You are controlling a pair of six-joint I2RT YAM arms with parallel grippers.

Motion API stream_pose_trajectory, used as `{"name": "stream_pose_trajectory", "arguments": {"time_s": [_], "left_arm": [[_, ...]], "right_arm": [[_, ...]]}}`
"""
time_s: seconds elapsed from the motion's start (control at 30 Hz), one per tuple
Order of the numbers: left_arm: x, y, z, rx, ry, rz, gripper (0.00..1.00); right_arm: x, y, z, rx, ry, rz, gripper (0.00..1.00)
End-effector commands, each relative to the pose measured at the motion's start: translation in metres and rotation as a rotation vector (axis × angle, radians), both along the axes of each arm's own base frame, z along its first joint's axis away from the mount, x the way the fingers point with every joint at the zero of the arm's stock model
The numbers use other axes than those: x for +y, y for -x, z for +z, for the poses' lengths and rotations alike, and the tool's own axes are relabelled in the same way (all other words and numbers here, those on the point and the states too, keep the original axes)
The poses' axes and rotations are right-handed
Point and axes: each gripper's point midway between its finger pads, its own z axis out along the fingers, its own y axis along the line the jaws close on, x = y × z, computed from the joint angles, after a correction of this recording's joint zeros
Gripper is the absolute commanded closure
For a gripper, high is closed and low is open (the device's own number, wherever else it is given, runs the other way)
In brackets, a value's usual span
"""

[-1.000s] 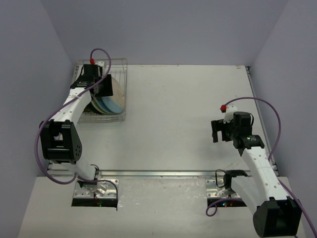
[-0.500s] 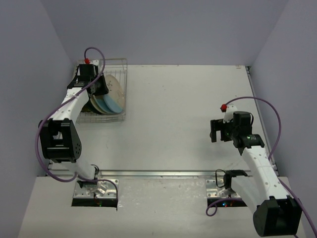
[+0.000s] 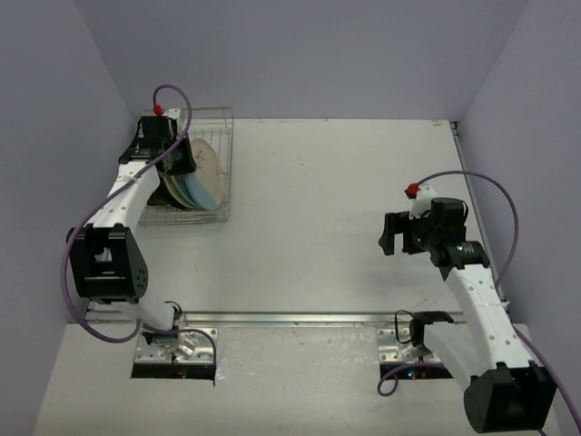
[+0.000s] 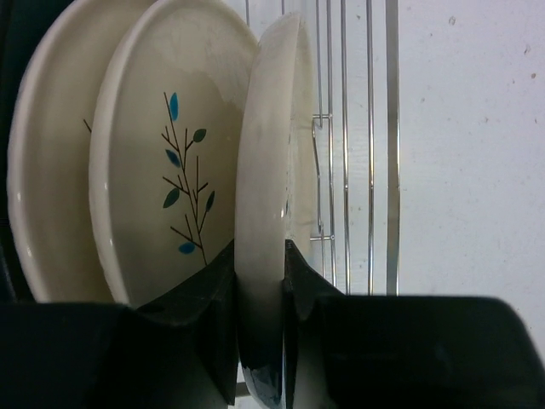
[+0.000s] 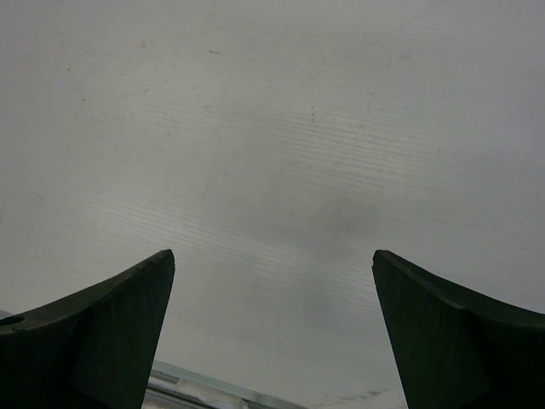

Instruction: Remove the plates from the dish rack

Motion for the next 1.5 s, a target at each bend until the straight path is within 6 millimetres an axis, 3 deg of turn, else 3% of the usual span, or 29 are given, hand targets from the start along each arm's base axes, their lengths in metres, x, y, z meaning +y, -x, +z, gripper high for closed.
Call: {"name": "stream_pose_trajectory", "arguments": {"time_s": [0.0, 0.27, 0.4, 0.5, 0.57, 0.77, 1.03, 1.17, 1.3, 1.47], "left_arm": [[0.007, -0.019, 0.123, -0.335, -0.061, -0.011, 1.00], [0.008, -0.008, 0.184, -0.462, -0.114, -0.037, 1.00], [-0.003, 0.001, 0.218, -0.526, -0.087, -0.076, 1.00], [-0.031, 0.014, 0.237, -0.565, -0.007, -0.208, 1.00], [-0.065, 0.033, 0.242, -0.572, 0.119, -0.370, 1.00], [-0.137, 0.094, 0.238, -0.574, 0.375, -0.724, 1.00], [-0.174, 0.144, 0.203, -0.444, 0.580, -0.919, 1.00], [-0.189, 0.157, 0.185, -0.381, 0.624, -0.970, 1.00], [-0.203, 0.163, 0.170, -0.332, 0.646, -1.002, 1.00], [-0.212, 0.173, 0.158, -0.284, 0.683, -1.055, 1.00]], "right_arm": [[0.008, -0.012, 0.026, -0.055, -0.052, 0.008, 0.01], [0.015, -0.014, 0.041, -0.081, -0.086, 0.036, 0.01], [0.030, -0.016, 0.052, -0.085, -0.153, 0.090, 0.01], [0.045, -0.019, 0.066, -0.106, -0.224, 0.148, 0.01], [0.057, -0.020, 0.077, -0.122, -0.289, 0.189, 0.01], [0.093, -0.024, 0.104, -0.118, -0.499, 0.334, 0.01], [0.120, -0.036, 0.138, -0.142, -0.677, 0.476, 0.03], [0.137, -0.036, 0.150, -0.110, -0.733, 0.553, 0.04], [0.165, -0.023, 0.152, -0.073, -0.751, 0.666, 0.04], [0.178, -0.018, 0.144, -0.043, -0.754, 0.699, 0.04]]}}
